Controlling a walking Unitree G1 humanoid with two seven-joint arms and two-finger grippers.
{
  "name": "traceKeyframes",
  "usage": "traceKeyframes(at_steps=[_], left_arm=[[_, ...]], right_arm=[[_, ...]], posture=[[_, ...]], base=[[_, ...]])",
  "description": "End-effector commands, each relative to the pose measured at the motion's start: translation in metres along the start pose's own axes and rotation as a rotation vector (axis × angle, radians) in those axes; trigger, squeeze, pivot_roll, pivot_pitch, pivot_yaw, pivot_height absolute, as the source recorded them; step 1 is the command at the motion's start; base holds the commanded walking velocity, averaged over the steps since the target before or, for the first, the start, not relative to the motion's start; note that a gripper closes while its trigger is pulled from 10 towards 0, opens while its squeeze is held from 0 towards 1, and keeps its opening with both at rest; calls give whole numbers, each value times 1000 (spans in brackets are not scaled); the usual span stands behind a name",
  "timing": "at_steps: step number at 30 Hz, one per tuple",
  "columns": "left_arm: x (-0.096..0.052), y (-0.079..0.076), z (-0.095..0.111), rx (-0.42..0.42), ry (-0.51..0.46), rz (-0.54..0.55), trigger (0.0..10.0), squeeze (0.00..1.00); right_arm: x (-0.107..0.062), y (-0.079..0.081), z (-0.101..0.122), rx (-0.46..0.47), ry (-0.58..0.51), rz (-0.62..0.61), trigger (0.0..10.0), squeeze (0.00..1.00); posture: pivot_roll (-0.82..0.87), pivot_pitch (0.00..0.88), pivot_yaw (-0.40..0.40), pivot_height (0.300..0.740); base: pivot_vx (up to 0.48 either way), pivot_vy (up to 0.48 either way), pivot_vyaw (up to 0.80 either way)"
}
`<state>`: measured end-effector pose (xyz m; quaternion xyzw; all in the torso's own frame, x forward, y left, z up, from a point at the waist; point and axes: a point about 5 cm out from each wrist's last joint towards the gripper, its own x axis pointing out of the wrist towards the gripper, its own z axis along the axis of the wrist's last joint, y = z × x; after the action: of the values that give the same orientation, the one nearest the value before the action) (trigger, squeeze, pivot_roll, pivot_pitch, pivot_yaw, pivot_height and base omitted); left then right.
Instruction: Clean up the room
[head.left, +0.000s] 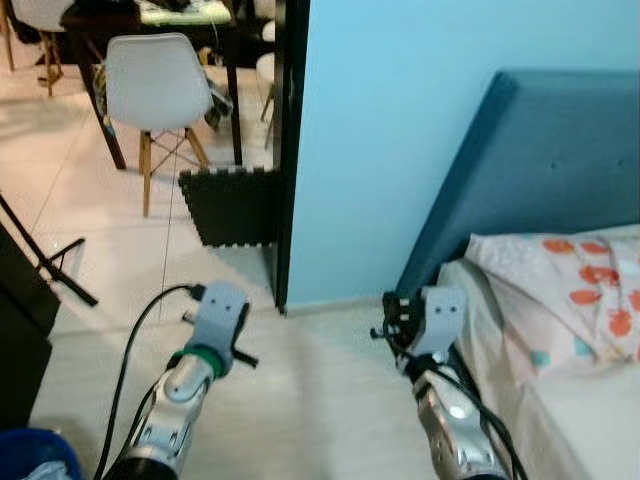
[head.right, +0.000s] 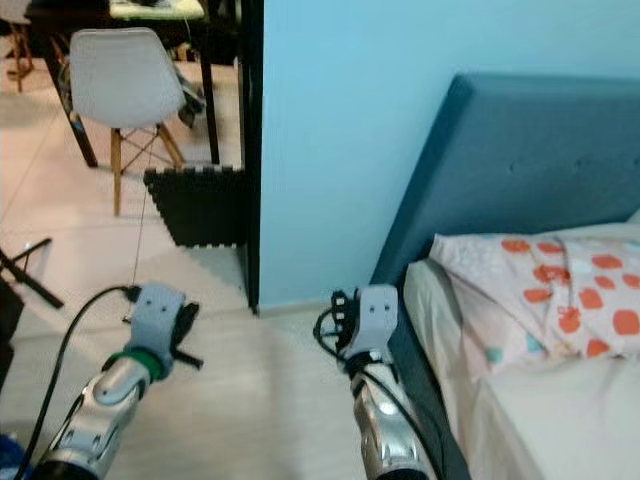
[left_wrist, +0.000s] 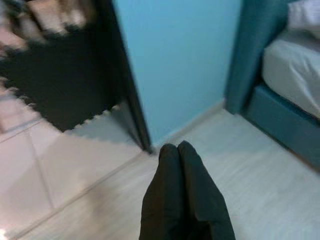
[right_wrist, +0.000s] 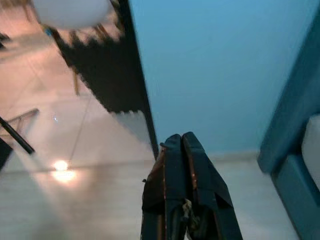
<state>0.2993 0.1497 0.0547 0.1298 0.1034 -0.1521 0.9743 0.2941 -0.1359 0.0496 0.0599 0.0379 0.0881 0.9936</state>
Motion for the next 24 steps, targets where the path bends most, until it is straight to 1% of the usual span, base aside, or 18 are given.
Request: traceKeyframes(at_steps=[1, 2, 3, 4, 5, 6, 7, 10, 11, 13, 16, 18, 19, 20, 21, 22, 23, 24], left_arm=[[-6, -6, -24, 53, 87, -7, 10000, 0], [-6, -6, -24, 53, 87, -7, 10000, 0], [-9, -4, -34, 97, 114, 19, 10000, 0], [-14, 1, -47, 106, 158, 41, 10000, 0], [-17, 4, -54, 108, 186, 53, 10000, 0], [-17, 4, -54, 108, 186, 53, 10000, 0], [-24, 12, -71, 36, 260, 89, 10000, 0], [-29, 15, -79, 18, 294, 108, 10000, 0], [-36, 19, -91, -33, 345, 146, 10000, 0], [-40, 24, -99, -83, 397, 216, 10000, 0], [-37, 27, -94, -92, 374, 245, 10000, 0], [-28, 30, -83, -79, 317, 268, 10000, 0], [-25, 32, -78, -76, 299, 273, 10000, 0], [-22, 32, -75, -75, 288, 275, 10000, 0], [-20, 31, -74, -72, 283, 251, 10000, 251], [-20, 31, -74, -72, 283, 251, 10000, 251], [-20, 30, -75, -67, 290, 241, 10000, 1000], [-20, 30, -75, -67, 290, 241, 10000, 1000]], right_arm=[[-12, -8, -24, -28, 107, -1, 10000, 0], [-12, -8, -24, -28, 107, -1, 10000, 0], [-16, -11, -32, -48, 151, 2, 10000, 0], [-21, -15, -41, -56, 193, -2, 10000, 0], [-24, -17, -46, -59, 219, -6, 10000, 0], [-24, -17, -46, -59, 219, -6, 10000, 0], [-27, -22, -52, -63, 245, -24, 10000, 0], [-28, -24, -53, -59, 245, -36, 10000, 0], [-27, -27, -55, -54, 253, -67, 10000, 0], [-27, -28, -57, -72, 275, -84, 10000, 0], [-25, -26, -56, -79, 270, -78, 10000, 0], [-21, -24, -53, -56, 242, -79, 10000, 0], [-20, -22, -52, -50, 236, -74, 10000, 55], [-19, -21, -51, -46, 232, -70, 10000, 55], [-18, -18, -52, -39, 234, -50, 10000, 1000], [-18, -18, -52, -39, 234, -50, 10000, 1000], [-18, -16, -53, -41, 240, -40, 10000, 1000], [-18, -16, -53, -41, 240, -40, 10000, 1000]], posture=[[0, 0, 14, 740], [0, 0, 14, 740], [-3, 0, 10, 740], [-1, 0, 3, 740], [-1, 0, 1, 740], [-1, 0, 1, 740], [-4, 0, -5, 740], [-6, 0, -5, 740], [-10, 0, -8, 740], [-12, 0, -6, 740], [-11, 0, -6, 740], [-4, 0, -9, 740], [-2, 0, -9, 740], [-2, 0, -9, 740], [-3, 0, -8, 740], [-3, 0, -8, 740], [-5, 0, -7, 740], [-5, 0, -7, 740]], base=[[0, 0, 0], [0, 0, 0], [0, 0, 0], [0, 0, 0], [0, 0, 0], [0, 0, 0], [0, 0, 0], [0, 0, 0], [0, 0, 0], [0, 0, 0], [0, 0, 0], [0, 0, 0], [0, 0, 0], [0, 0, 0], [0, 0, 0], [0, 0, 0], [0, 0, 0], [0, 0, 0]])
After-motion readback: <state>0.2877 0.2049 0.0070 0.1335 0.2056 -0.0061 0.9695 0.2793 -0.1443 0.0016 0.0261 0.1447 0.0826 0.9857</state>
